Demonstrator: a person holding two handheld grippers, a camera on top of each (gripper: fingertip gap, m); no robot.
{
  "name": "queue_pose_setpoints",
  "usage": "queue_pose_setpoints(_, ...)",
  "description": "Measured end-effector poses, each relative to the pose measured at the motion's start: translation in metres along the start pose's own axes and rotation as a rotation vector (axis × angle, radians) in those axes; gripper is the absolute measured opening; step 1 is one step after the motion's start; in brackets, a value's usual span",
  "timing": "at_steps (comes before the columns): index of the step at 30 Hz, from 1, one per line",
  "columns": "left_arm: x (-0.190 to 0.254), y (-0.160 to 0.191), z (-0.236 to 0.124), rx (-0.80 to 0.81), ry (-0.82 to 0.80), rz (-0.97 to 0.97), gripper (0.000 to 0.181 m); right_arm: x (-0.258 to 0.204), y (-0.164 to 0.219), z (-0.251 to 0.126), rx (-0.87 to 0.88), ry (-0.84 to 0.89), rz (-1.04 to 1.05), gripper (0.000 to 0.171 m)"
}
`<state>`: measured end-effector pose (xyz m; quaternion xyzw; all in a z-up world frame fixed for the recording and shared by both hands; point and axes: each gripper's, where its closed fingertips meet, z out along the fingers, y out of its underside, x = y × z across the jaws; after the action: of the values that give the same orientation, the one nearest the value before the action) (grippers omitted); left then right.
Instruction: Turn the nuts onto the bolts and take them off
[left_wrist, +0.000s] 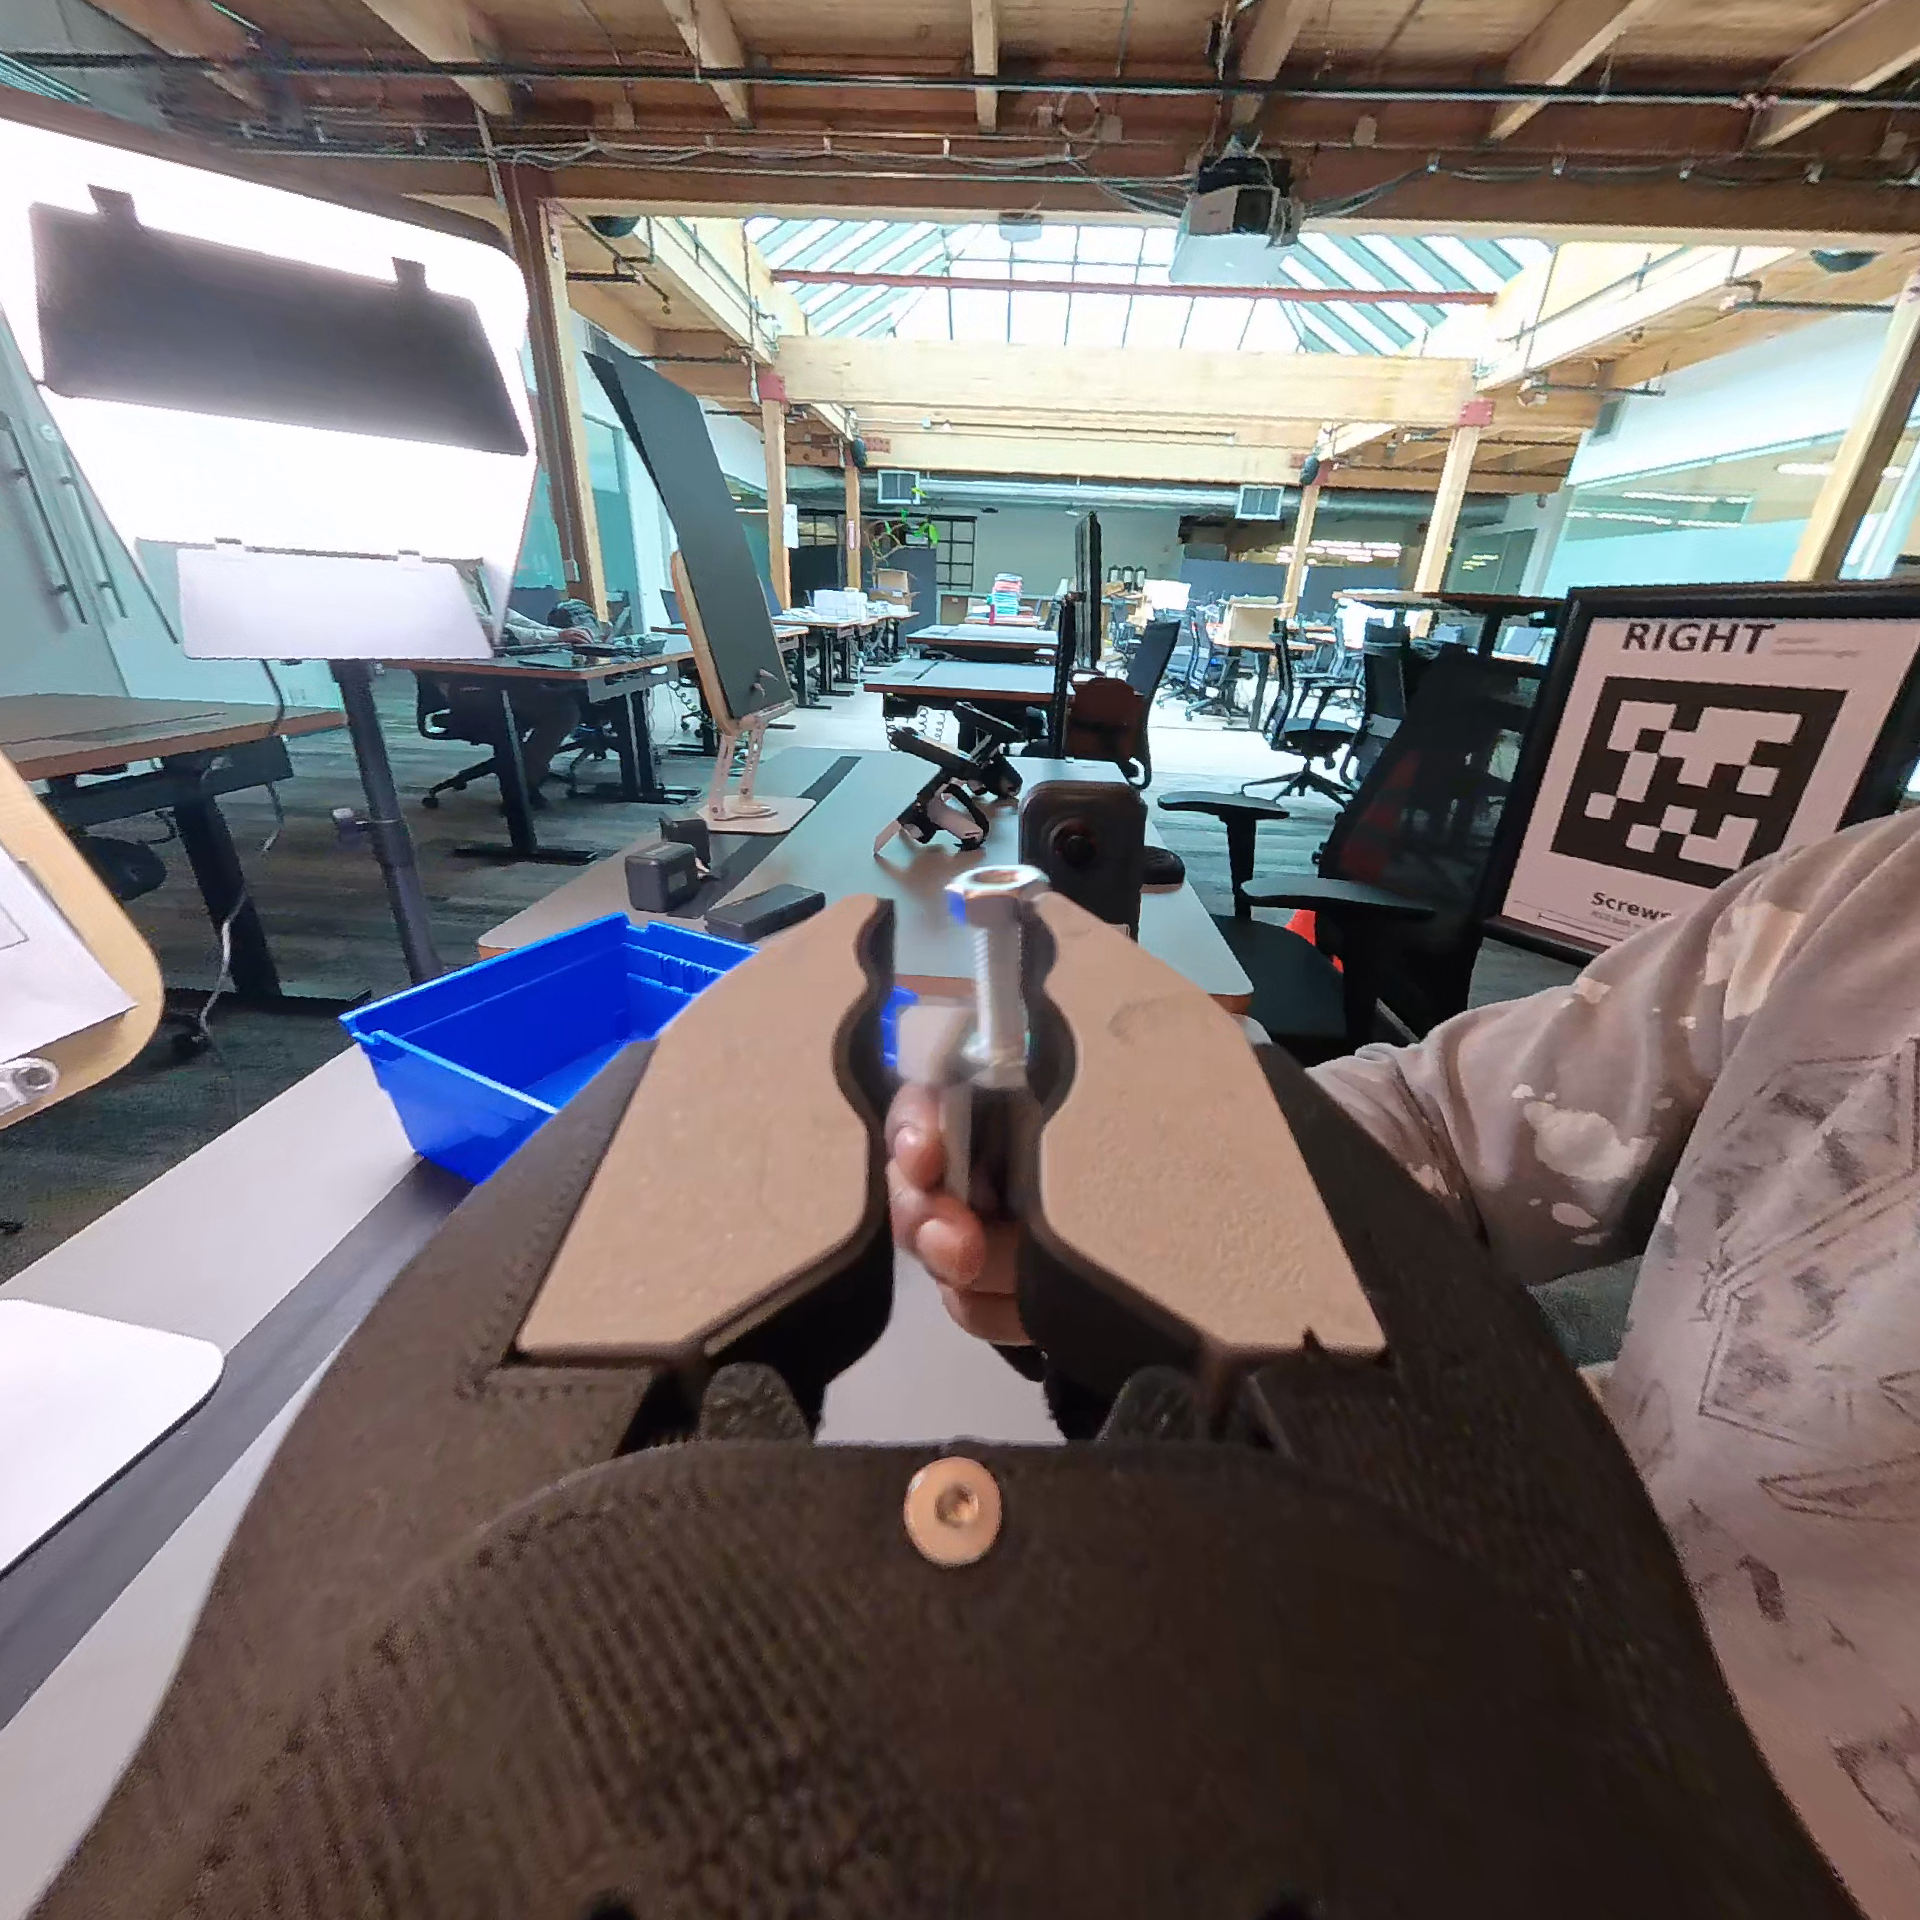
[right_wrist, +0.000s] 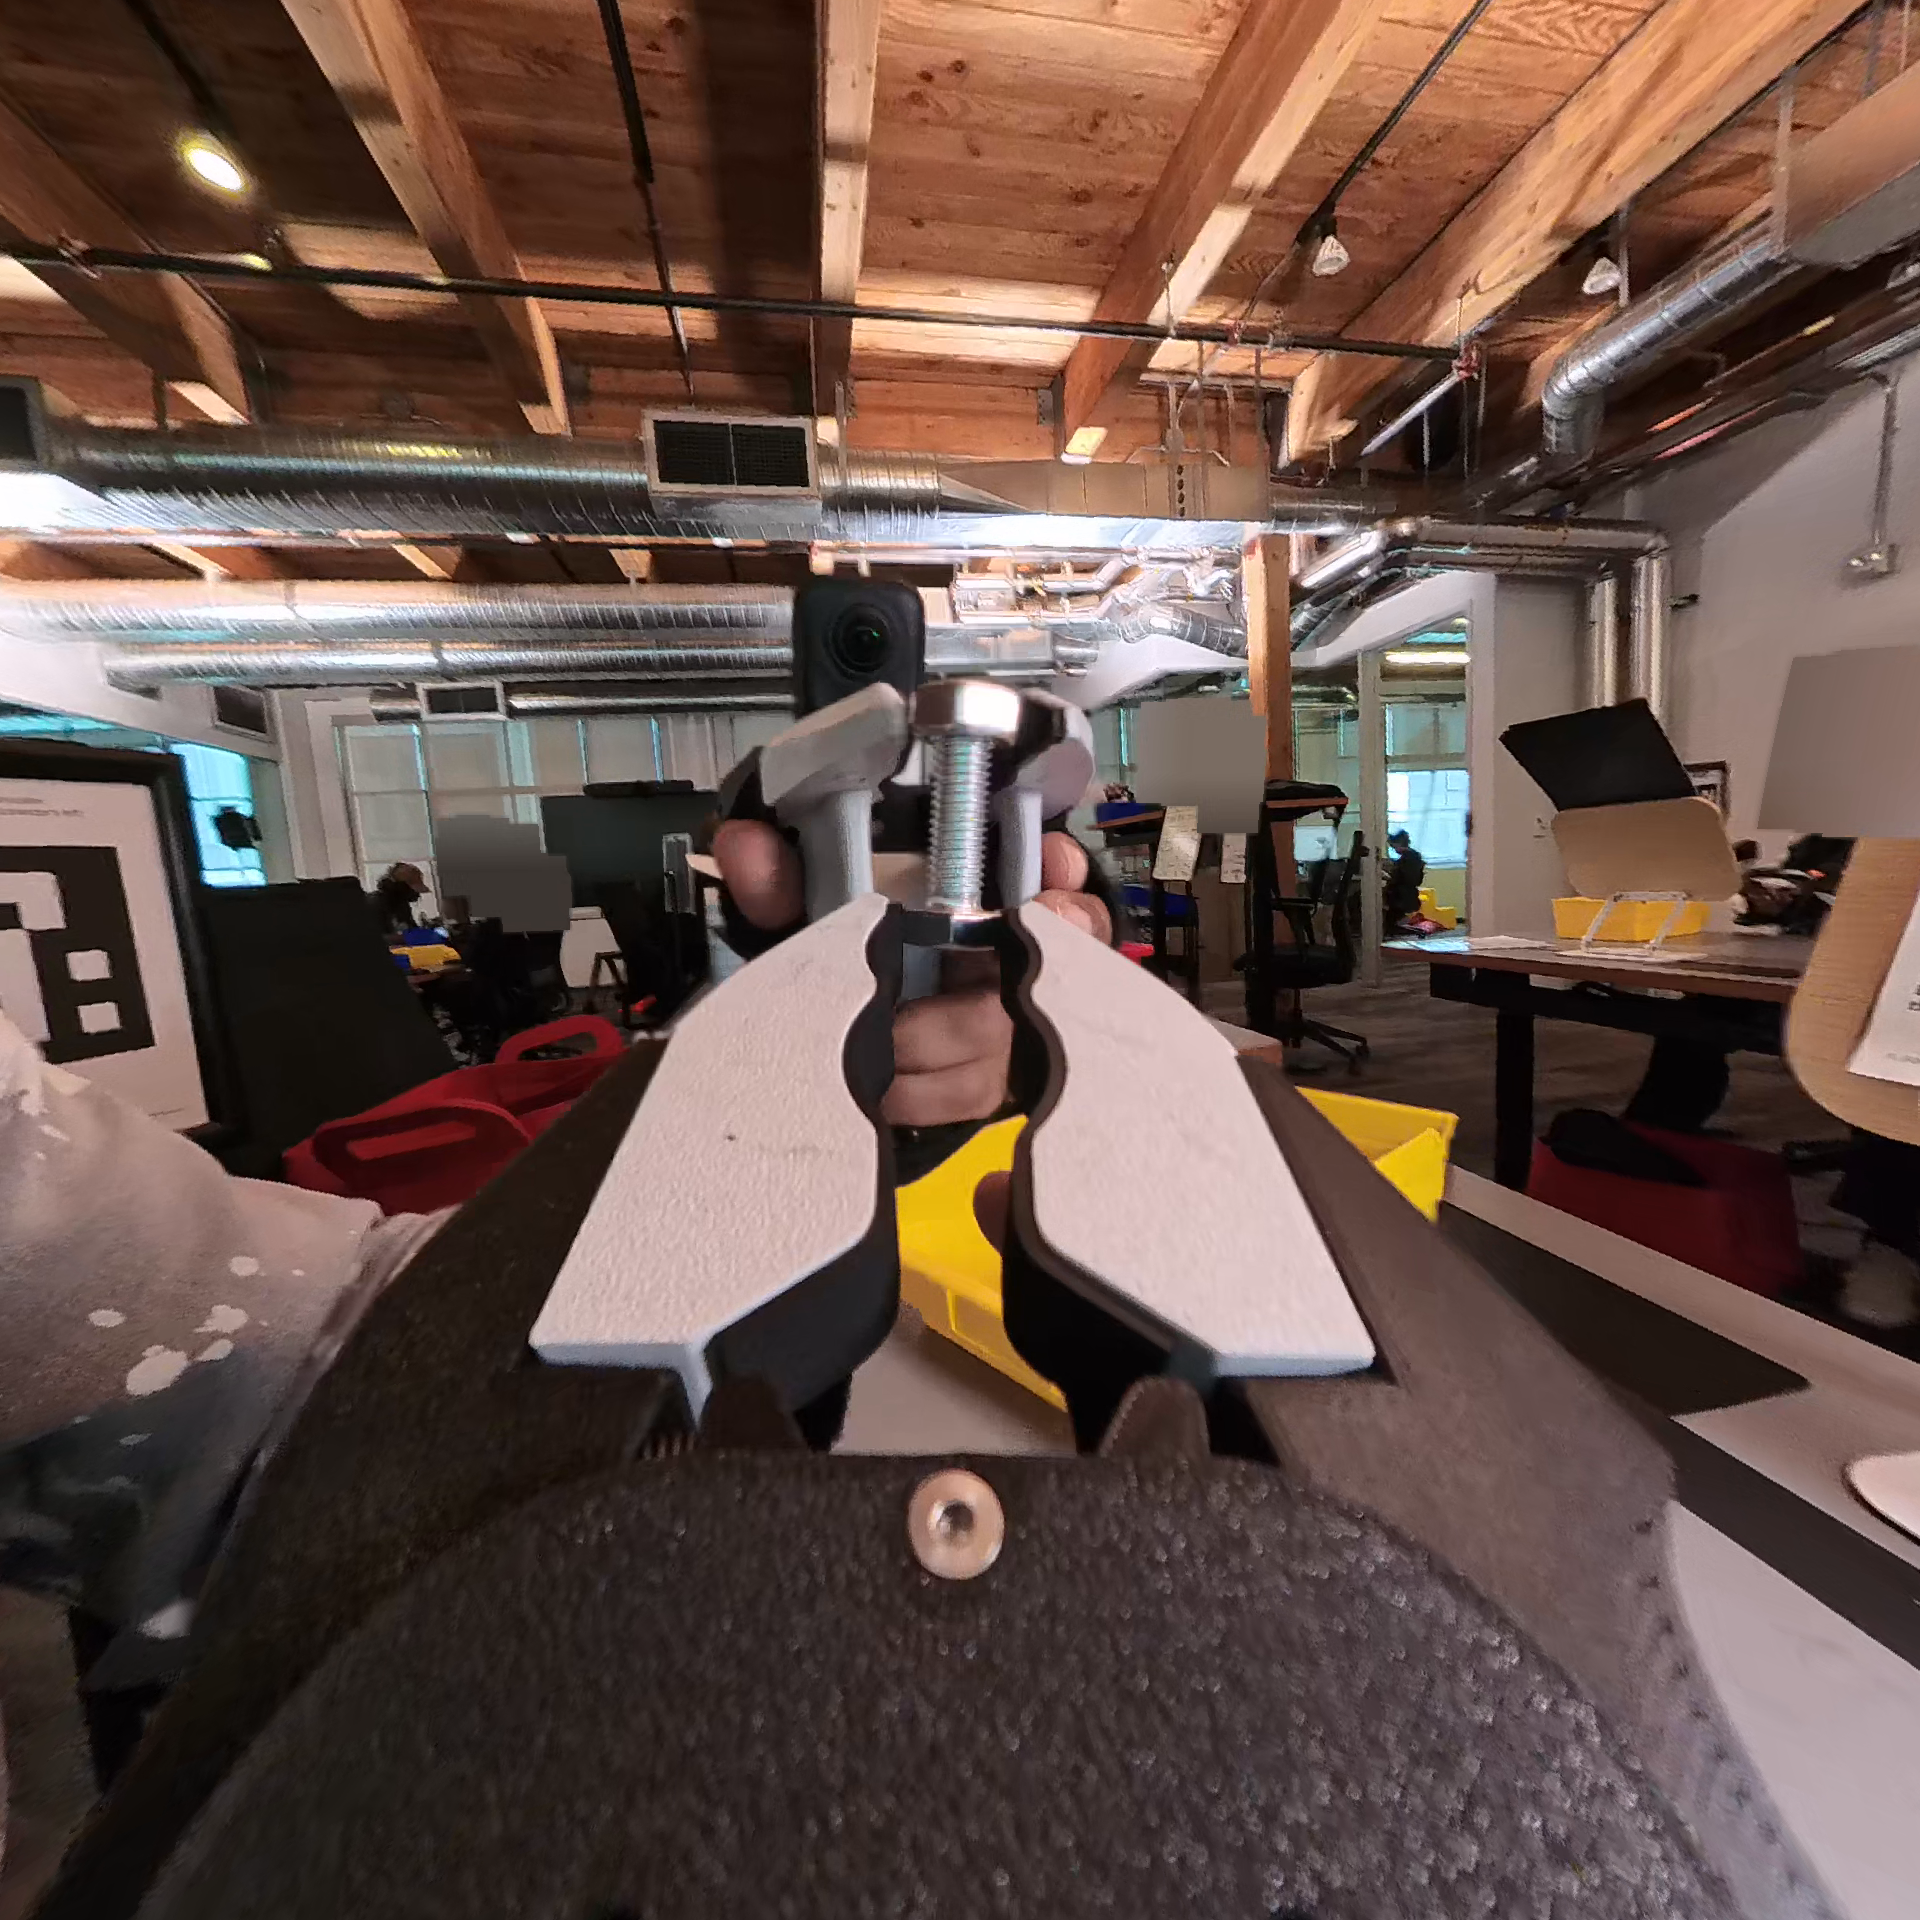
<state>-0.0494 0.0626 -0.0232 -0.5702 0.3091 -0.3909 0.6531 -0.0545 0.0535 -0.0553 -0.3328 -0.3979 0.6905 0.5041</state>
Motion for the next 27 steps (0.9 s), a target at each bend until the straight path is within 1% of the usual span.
queue_pose_setpoints(1,-0.005,0.000,-0.003,0.003,-0.028,0.005,0.017,-0.003,-0.004,-0.002,0.025,-0.027,0.014,0.018)
queue_pose_setpoints(3,-0.015,0.001,-0.008,0.002,-0.075,0.018,0.017,-0.006,-0.012,-0.003,0.050,-0.057,0.024,0.018)
queue_pose_setpoints(6,-0.008,-0.004,-0.008,0.039,-0.015,-0.028,0.020,-0.007,-0.015,-0.004,0.053,-0.052,0.015,0.018)
queue_pose_setpoints(9,0.006,-0.003,0.000,0.039,0.041,-0.030,0.027,-0.001,-0.007,-0.003,0.023,-0.017,0.006,0.018)
queue_pose_setpoints(13,0.005,0.000,0.004,0.037,0.034,-0.041,0.028,-0.004,-0.005,-0.001,0.012,-0.026,-0.001,0.018)
queue_pose_setpoints(14,-0.002,-0.002,0.001,0.048,0.013,-0.065,0.018,-0.006,-0.007,-0.002,0.024,-0.044,0.001,0.018)
queue_pose_setpoints(16,-0.019,0.000,-0.007,0.056,-0.065,-0.072,0.015,-0.013,-0.014,-0.004,0.046,-0.090,0.007,0.018)
queue_pose_setpoints(19,-0.013,-0.004,-0.008,0.075,-0.020,-0.084,0.021,-0.013,-0.017,-0.004,0.040,-0.083,-0.018,0.018)
queue_pose_setpoints(23,0.010,0.000,0.005,0.039,0.065,-0.060,0.032,-0.004,-0.009,-0.004,0.014,-0.036,-0.008,0.018)
queue_pose_setpoints(24,0.011,0.002,0.008,0.030,0.059,-0.059,0.032,-0.003,-0.007,-0.004,0.008,-0.031,-0.007,0.018)
queue_pose_setpoints(25,0.008,0.003,0.009,0.026,0.039,-0.050,0.029,-0.003,-0.007,-0.003,0.006,-0.033,-0.007,0.018)
queue_pose_setpoints(26,0.005,0.002,0.008,0.030,0.023,-0.046,0.030,-0.004,-0.007,-0.003,0.007,-0.035,-0.006,0.018)
queue_pose_setpoints(27,0.001,0.001,0.006,0.041,0.010,-0.066,0.022,-0.005,-0.009,-0.004,0.017,-0.044,-0.002,0.018)
